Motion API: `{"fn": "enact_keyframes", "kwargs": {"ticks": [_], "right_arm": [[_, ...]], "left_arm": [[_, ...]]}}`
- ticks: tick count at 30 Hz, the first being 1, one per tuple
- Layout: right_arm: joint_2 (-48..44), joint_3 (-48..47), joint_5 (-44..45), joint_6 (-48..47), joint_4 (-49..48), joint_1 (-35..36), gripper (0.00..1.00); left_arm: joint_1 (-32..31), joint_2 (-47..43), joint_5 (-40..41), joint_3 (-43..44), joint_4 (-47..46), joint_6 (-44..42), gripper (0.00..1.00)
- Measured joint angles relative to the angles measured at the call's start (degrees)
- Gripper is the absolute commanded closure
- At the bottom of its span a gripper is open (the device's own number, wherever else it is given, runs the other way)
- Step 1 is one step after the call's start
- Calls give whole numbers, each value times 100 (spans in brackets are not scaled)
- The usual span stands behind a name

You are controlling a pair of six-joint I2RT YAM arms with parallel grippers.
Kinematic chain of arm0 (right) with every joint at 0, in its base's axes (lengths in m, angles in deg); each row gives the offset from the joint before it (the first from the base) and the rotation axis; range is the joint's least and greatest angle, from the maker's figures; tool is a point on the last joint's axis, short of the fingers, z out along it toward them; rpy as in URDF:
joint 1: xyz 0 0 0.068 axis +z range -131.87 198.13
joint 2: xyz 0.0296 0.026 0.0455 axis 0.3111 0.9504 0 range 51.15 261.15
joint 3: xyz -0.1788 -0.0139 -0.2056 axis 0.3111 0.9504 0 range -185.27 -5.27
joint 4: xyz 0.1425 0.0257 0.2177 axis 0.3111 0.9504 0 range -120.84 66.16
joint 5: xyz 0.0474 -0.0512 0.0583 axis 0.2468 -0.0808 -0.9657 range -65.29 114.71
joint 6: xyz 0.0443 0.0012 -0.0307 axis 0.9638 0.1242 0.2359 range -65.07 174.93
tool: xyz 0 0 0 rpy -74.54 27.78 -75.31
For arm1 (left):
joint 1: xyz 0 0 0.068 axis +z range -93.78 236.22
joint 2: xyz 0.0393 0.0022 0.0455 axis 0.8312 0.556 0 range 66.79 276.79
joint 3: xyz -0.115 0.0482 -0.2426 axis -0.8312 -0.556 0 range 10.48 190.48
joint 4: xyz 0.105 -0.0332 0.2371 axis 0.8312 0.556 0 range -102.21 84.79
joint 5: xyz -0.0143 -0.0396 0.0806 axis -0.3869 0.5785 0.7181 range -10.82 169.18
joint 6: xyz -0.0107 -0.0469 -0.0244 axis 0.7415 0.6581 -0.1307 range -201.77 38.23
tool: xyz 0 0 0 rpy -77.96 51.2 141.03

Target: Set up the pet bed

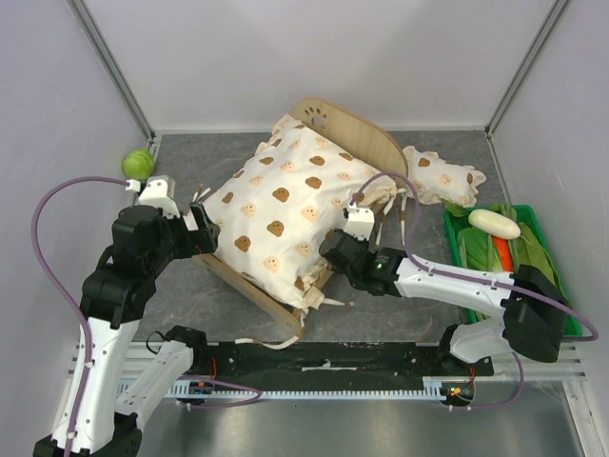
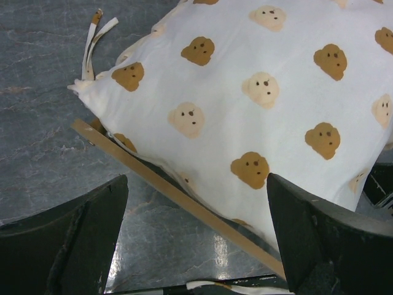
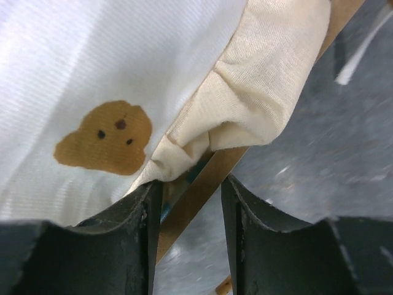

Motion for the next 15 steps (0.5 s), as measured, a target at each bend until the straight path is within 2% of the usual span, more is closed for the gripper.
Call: {"fn": "enact_keyframes", "kwargs": {"ticks": [8, 15], "right_arm": [[70, -157, -518, -2658, -391, -811, 100], [422, -507, -1169, -4221, -586, -1263, 100]], "left_arm": [[0, -26, 22, 48, 20, -2, 0], [0, -85, 39, 79, 22, -2, 0]]}}
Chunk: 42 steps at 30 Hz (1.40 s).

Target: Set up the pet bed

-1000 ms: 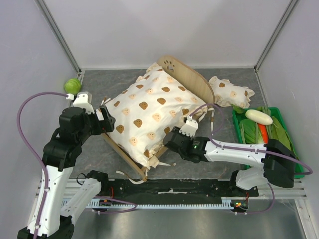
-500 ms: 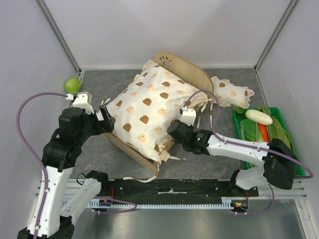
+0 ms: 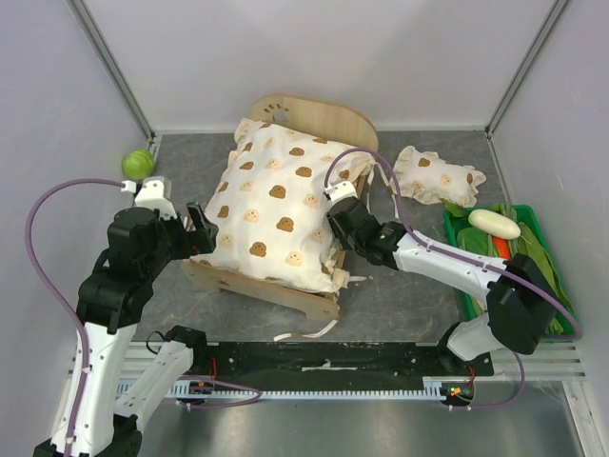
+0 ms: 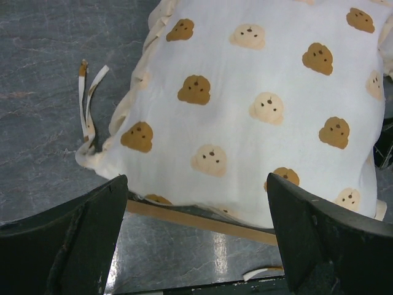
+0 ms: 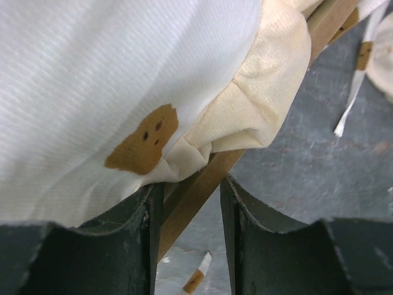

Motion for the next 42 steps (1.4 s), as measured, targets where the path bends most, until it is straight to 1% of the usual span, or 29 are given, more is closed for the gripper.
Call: {"fn": "enact_keyframes", "kwargs": {"ticks": [3, 10, 14, 20, 23, 24, 25, 26, 27, 28, 29, 30, 31, 33, 34, 35, 37, 39, 40, 42], "right_arm": [[59, -70, -245, -756, -57, -223, 100], [85, -116, -369, -2612, 0, -468, 100], [190, -258, -894, -3598, 50, -940, 100], [446, -566, -2159, -5117, 39, -1923, 100], [684, -804, -2494, -5672, 68, -2205, 100], [798, -942, -2605, -5855, 114, -2275, 96], [892, -1062, -2688, -5995, 168, -2310, 85], [975, -1178, -2745, -6074, 240, -2326, 71], [1051, -1276, -2813, -6135, 280, -2334, 63], [1088, -1320, -2852, -6153, 289, -2334, 51], [1113, -1344, -2892, -6144, 289, -2326, 43], [1113, -1349, -2929, -6133, 299, -2317, 30], [1113, -1349, -2957, -6137, 310, -2317, 26], [1071, -1349, -2977, -6102, 251, -2317, 24], [1029, -1349, -2935, -6076, 192, -2328, 18], [955, -1351, -2894, -6035, 98, -2347, 14], [885, -1362, -2780, -5919, -4, -2411, 11], [774, -1373, -2520, -5678, -284, -2518, 9], [699, -1373, -2345, -5556, -422, -2592, 2], [455, -1368, -1838, -5167, -785, -2782, 2]], "left_arm": [[0, -7, 0, 11, 0, 0, 0], [0, 4, 0, 59, 0, -2, 0], [0, 9, 0, 74, 2, -2, 0], [0, 9, 9, 138, 4, -13, 0], [0, 9, 24, 177, 4, -57, 0], [0, 9, 31, 184, 4, -61, 0], [0, 9, 42, 190, 4, -72, 0], [0, 9, 55, 195, 4, -76, 0], [0, 9, 72, 201, 7, -81, 0], [0, 9, 101, 203, 4, -83, 0], [0, 7, 116, 203, 7, -85, 0], [0, 7, 129, 203, 7, -87, 0], [0, 7, 136, 203, 7, -94, 0], [0, 7, 138, 203, 4, -96, 0], [0, 7, 138, 203, 7, -98, 0], [0, 7, 138, 203, 7, -98, 0], [0, 7, 138, 203, 7, -98, 0], [0, 0, 138, 203, 7, -98, 0], [0, -9, 140, 203, 7, -98, 0], [0, -33, 149, 203, 15, -98, 0]]}}
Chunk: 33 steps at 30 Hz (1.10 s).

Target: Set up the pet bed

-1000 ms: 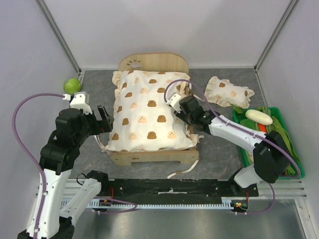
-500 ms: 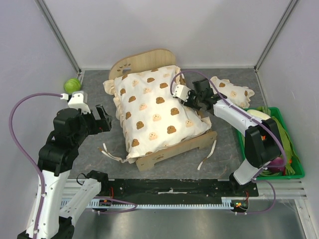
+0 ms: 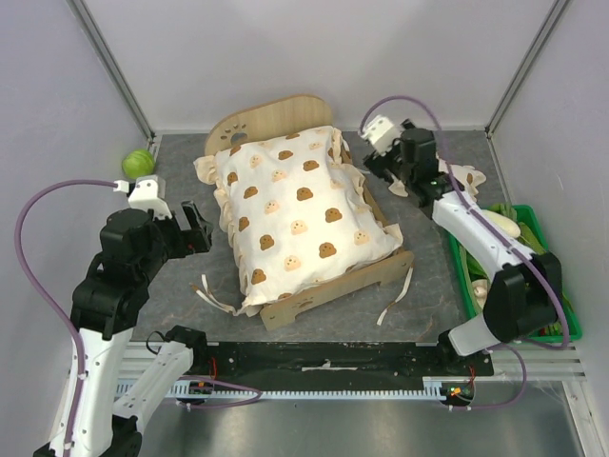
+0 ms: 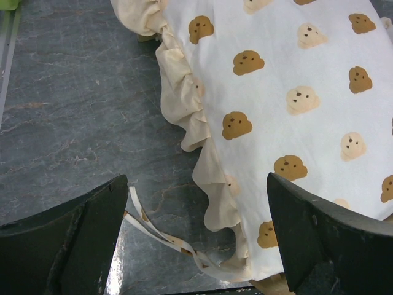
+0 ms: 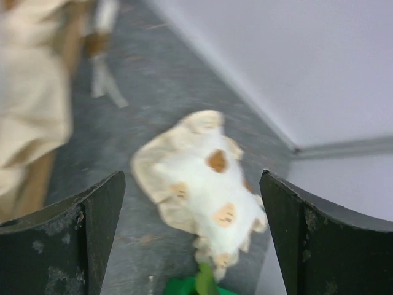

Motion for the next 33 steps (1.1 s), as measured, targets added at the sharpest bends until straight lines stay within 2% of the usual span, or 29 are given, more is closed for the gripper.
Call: {"fn": "enact_keyframes", "kwargs": {"ticks": [3, 6, 9, 11, 13, 15, 17, 23, 27, 33], "right_arm": [[-525, 0, 772, 610, -323, -177, 2], [-1287, -37, 1355, 1884, -83, -203, 2], [-2076, -155, 1226, 3685, 551, -186, 2], [-2734, 109, 1228, 5134, 916, -66, 2], [-3388, 505, 1692, 6419, 1377, 404, 2], [-4059, 953, 2151, 8037, 2234, 1285, 2], [-4415, 1182, 2343, 9186, 2959, 1845, 2], [-4094, 1373, 2483, 11392, 4041, 2435, 2], [-3757, 1652, 2461, 12524, 4240, 2905, 2], [-3499, 1845, 2509, 13748, 4380, 3620, 2]], "left_arm": [[0, -57, 4, 0, 15, 0, 0], [0, -87, 2, 0, 26, 2, 0], [0, -63, -7, -4, 22, 2, 0], [0, -44, -17, -15, 22, 4, 0], [0, 0, -42, -17, 20, 9, 0], [0, 63, -70, -17, 17, 13, 0], [0, 105, -109, -17, 17, 39, 0], [0, 133, -214, -76, -81, 138, 0], [0, 129, -264, -111, -103, 166, 0], [0, 122, -291, -120, -105, 175, 0]]}}
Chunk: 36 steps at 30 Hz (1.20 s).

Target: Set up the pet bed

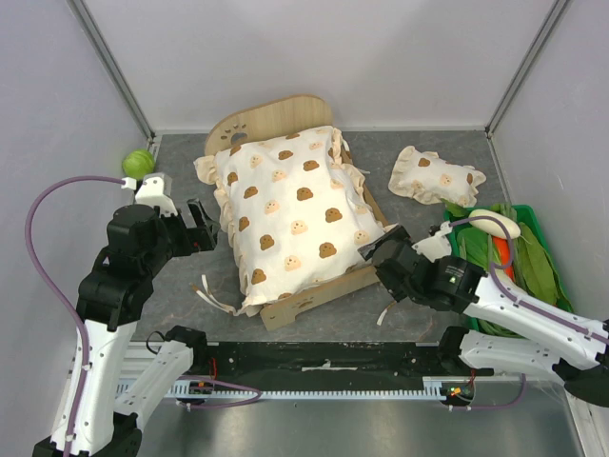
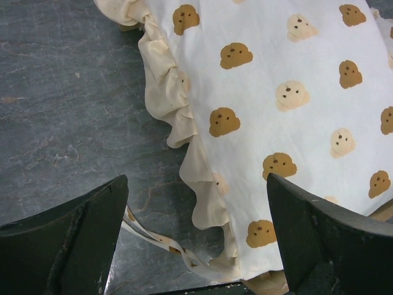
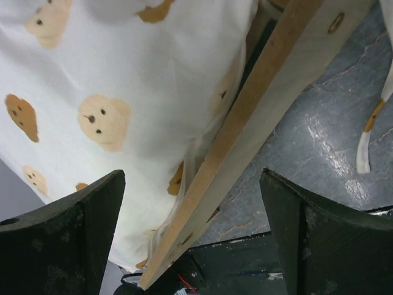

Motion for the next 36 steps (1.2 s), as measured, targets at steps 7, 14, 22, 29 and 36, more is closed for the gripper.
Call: {"fn": "enact_keyframes", "kwargs": {"ticks": [7, 14, 22, 29, 36], "right_arm": [[575, 0, 127, 531, 22, 627, 6], [901, 26, 190, 649, -192, 866, 33], [1067, 284, 232, 697, -468, 909, 50], [1126, 304, 326, 754, -632, 935, 43], [1392, 374, 542, 789, -780, 966, 47]], "left_arm": [[0, -2, 2, -13, 0, -2, 0], [0, -2, 4, -44, -2, -2, 0], [0, -39, 15, -76, 4, -2, 0], [0, -39, 57, -76, 2, -2, 0], [0, -39, 57, -76, 2, -2, 0]]}}
